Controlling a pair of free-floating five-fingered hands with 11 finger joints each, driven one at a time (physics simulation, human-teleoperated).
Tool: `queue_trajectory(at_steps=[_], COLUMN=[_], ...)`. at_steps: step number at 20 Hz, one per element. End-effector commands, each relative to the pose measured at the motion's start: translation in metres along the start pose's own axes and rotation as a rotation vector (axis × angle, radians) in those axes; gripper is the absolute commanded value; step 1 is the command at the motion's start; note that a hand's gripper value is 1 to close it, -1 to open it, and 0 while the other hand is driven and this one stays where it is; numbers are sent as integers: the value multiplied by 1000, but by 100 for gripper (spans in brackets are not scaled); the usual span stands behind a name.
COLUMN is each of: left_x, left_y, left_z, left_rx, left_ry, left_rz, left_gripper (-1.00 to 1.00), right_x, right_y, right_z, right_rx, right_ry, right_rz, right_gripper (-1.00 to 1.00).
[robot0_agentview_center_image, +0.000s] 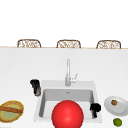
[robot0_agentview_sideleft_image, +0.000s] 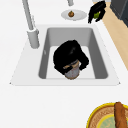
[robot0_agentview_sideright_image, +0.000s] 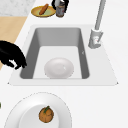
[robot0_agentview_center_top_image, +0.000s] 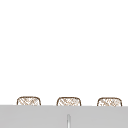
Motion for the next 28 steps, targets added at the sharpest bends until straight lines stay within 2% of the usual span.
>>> queue_trajectory(at_steps=[1, 3, 4, 5, 9, 15, 23, 28], left_x=[0, -1, -3, -5, -7, -18, -48, -67], left_y=[-1, -4, -7, -10, -14, -32, -74, -106], left_z=[-28, -44, -51, -59, -91, -138, -199, -236], left_rx=[15, 11, 11, 8, 3, 3, 4, -6], left_ry=[14, 13, 14, 12, 10, 12, 16, 30], left_rz=[-54, -41, -16, -11, -28, -13, -8, -11], left_gripper=[100, 100, 100, 100, 100, 100, 100, 100], right_x=[0, 0, 0, 0, 0, 0, 0, 0], right_y=[0, 0, 0, 0, 0, 0, 0, 0], right_z=[0, 0, 0, 0, 0, 0, 0, 0], right_rx=[0, 0, 0, 0, 0, 0, 0, 0], right_ry=[0, 0, 0, 0, 0, 0, 0, 0], right_rz=[0, 0, 0, 0, 0, 0, 0, 0], right_gripper=[0, 0, 0, 0, 0, 0, 0, 0])
